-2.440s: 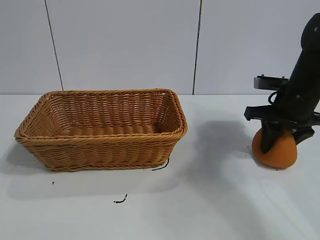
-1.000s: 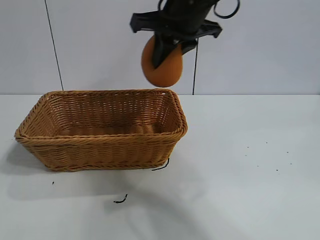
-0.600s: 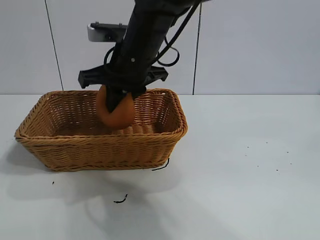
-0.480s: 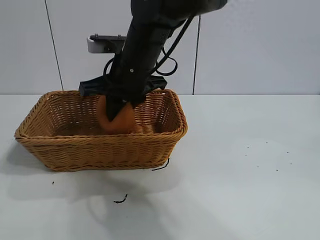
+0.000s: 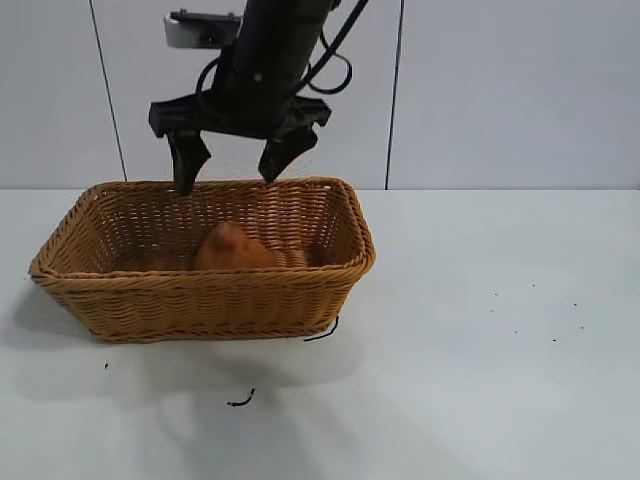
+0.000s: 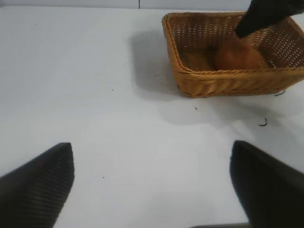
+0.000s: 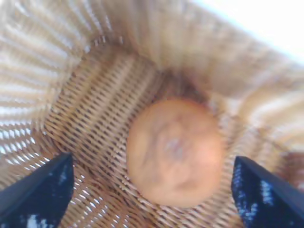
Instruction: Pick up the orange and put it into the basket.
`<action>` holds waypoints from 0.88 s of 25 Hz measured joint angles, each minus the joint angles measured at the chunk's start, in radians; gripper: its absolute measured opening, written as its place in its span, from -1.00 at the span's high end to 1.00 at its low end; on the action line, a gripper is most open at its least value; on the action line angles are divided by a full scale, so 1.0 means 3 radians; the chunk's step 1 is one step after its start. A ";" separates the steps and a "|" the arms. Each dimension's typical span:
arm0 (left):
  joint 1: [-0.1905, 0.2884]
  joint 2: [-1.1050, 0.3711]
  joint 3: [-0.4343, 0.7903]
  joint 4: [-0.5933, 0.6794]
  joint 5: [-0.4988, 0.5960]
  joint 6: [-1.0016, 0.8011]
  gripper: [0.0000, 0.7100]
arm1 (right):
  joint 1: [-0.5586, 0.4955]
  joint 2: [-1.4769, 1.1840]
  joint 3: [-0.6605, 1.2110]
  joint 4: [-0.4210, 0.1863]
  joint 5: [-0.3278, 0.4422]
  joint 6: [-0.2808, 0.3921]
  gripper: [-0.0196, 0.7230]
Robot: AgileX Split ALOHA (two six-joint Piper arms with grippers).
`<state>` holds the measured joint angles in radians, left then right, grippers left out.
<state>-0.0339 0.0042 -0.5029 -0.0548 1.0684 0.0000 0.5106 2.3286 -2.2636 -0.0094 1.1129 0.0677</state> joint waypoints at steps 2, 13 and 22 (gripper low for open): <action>0.0000 0.0000 0.0000 0.0000 0.0007 0.0000 -0.80 | -0.0211 0.0000 0.0000 -0.0011 0.0105 0.0004 -0.82; 0.0000 0.0000 0.0000 0.0000 0.0003 0.0000 -0.80 | -0.1423 0.0000 0.0000 0.0083 0.0323 0.0029 -0.82; 0.0000 0.0000 0.0000 0.0000 0.0003 0.0000 -0.80 | -0.1702 -0.0061 0.0232 0.0135 0.0321 0.0021 -0.82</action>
<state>-0.0339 0.0042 -0.5029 -0.0549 1.0694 0.0000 0.0000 2.3102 -2.1940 0.0312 1.2090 0.0740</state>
